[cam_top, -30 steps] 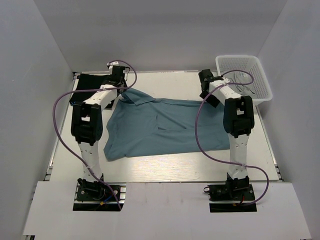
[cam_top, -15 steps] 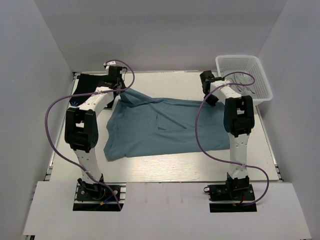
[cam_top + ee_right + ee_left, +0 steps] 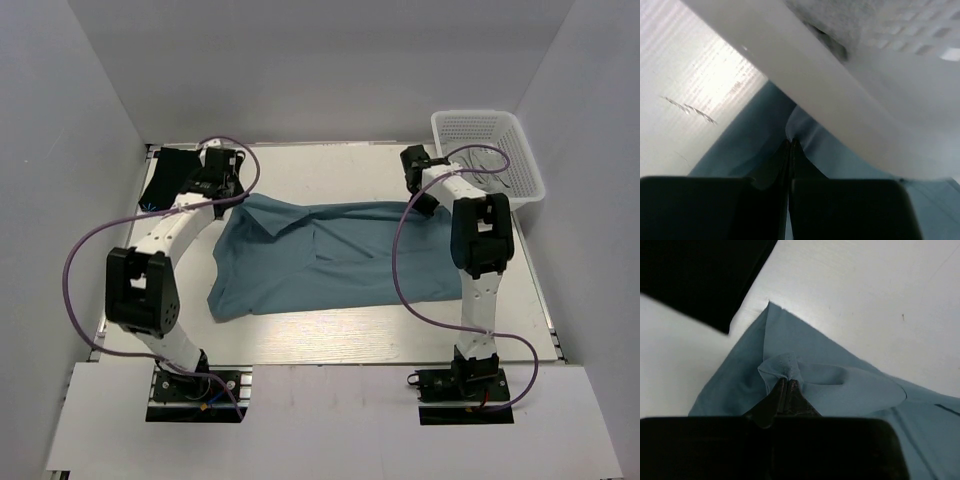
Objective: Fold and stack the t-shirts
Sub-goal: Fold the other side of the tshirt into a rectangle
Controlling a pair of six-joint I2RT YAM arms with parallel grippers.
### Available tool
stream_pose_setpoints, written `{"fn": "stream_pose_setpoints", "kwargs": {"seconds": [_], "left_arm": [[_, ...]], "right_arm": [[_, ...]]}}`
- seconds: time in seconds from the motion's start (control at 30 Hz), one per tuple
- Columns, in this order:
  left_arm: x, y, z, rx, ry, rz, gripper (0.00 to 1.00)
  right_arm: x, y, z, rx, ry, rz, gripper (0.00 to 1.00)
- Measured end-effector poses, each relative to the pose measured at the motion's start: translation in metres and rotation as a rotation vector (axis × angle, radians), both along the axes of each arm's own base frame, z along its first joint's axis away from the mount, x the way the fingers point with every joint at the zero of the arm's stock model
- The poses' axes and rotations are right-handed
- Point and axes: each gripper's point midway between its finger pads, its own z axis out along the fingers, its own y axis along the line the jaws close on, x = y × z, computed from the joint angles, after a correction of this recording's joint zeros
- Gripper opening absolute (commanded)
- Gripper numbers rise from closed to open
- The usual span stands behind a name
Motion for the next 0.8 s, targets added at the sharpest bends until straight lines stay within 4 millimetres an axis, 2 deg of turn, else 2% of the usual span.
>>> {"fn": "stream_pose_setpoints", "kwargs": {"seconds": [0.17,0.33,0.53,0.8], "left_arm": [[-0.046,0.002,-0.005,-0.048,0.043,0.017,0.0],[-0.074,0.004,-0.005,-0.092,0.058,0.044,0.0],[-0.112,0.001,-0.016,-0.168,0.102,0.059,0.0],[-0.138,-0.006,0.013,-0.276,0.056,0.07,0.0]], "right_arm": [[-0.014,-0.003,0.01,-0.01,0.013,0.044,0.0],[-0.021,-0.005,0.013,-0.021,0.019,0.079,0.0],[-0.029,-0.006,0.016,-0.026,0.032,0.127,0.0],[-0.025,-0.006,0.045,-0.041,-0.012,0.187,0.0]]}}
